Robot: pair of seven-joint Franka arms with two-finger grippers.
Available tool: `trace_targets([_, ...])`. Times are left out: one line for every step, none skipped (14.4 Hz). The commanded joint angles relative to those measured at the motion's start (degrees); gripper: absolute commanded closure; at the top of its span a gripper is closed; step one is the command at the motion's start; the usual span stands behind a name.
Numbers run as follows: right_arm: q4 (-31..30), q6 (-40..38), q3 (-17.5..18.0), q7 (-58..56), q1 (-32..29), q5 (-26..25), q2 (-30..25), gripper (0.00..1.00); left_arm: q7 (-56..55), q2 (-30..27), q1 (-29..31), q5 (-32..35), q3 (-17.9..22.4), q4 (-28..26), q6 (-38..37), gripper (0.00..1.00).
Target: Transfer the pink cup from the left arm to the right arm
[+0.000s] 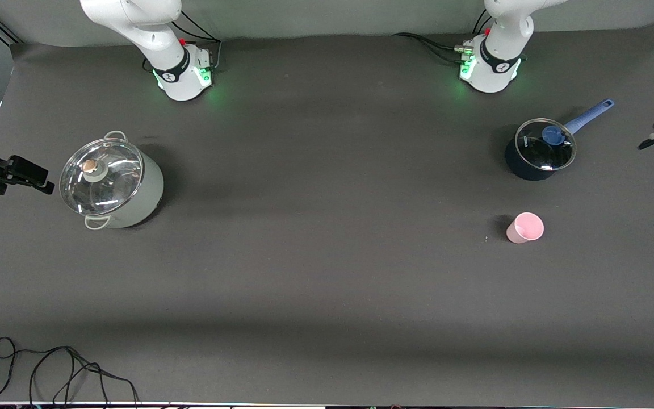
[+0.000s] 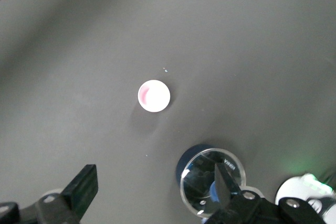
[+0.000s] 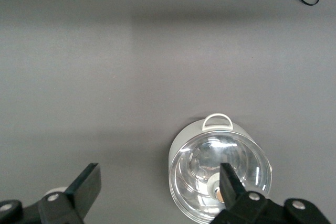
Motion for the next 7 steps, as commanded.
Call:
trace_targets([-0.25, -0.05, -0.74, -1.01, 0.29, 0.93, -1.06, 0.00, 16.76, 3.26, 7.46, -7.08, -0.50, 0.58, -1.86, 0.01])
trace_targets([-0.25, 0.03, -0.57, -0.92, 0.37, 0.93, -1.15, 0.00, 22.21, 5.71, 10.45, -9.81, -0.50, 1.27, -3.43, 0.01])
trace_targets([-0.16, 0.03, -0.48, -0.92, 0.46, 0.84, -1.06, 0.00, 27.40, 9.39, 13.87, -12.53, -0.50, 2.67, -5.45, 0.01])
trace_targets([-0.07, -0.05, -0.48, -0.92, 0.38, 0.84, -1.06, 0.00, 32.50, 13.26, 16.26, -14.65, -0.50, 4.86, -7.47, 0.01])
trace_targets([0.02, -0.06, -0.56, -0.92, 0.38, 0.84, -1.06, 0.00, 36.99, 17.65, 18.02, -16.06, -0.59, 7.41, -9.32, 0.01])
trace_targets([0.28, -0.14, -0.39, -0.92, 0.46, 0.66, -1.06, 0.00, 40.95, 22.65, 19.95, -17.82, -0.59, 10.30, -11.77, 0.02])
trace_targets([0.89, -0.49, -0.22, -0.92, 0.46, 0.58, -1.06, 0.00, 43.60, 27.31, 21.28, -19.84, -0.68, 12.77, -14.15, 0.02])
